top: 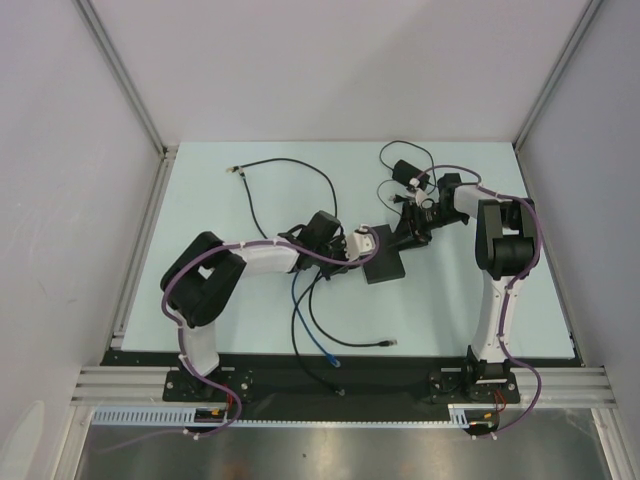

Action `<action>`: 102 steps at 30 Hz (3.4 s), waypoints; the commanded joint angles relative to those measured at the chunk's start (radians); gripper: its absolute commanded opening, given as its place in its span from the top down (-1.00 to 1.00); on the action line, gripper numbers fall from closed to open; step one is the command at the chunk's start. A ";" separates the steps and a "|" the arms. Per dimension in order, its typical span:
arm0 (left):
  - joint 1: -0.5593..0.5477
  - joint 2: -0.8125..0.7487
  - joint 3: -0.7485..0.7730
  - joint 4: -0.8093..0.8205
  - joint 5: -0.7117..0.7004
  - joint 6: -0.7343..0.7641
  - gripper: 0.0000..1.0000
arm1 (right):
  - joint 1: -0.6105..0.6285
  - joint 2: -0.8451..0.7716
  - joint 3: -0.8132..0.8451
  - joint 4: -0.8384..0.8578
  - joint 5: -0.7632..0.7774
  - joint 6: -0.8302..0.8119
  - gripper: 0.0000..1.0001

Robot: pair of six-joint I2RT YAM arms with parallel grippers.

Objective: Insert the plug into the switch port

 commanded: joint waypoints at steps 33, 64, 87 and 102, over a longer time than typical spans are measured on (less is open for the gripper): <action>-0.055 0.159 0.279 0.198 0.106 -0.204 0.99 | 0.166 -0.075 -0.273 0.265 -0.152 0.354 0.74; 0.360 0.092 0.611 -0.397 0.071 -0.121 -0.05 | -0.222 -0.054 0.172 -0.261 0.102 -0.140 -0.34; 0.697 0.450 0.883 -0.391 -0.408 -0.531 0.06 | -0.228 -0.054 0.326 -0.409 0.228 -0.277 -0.47; 0.698 0.602 1.012 -0.413 -0.312 -0.514 0.30 | -0.191 -0.103 0.402 -0.436 0.251 -0.286 -0.46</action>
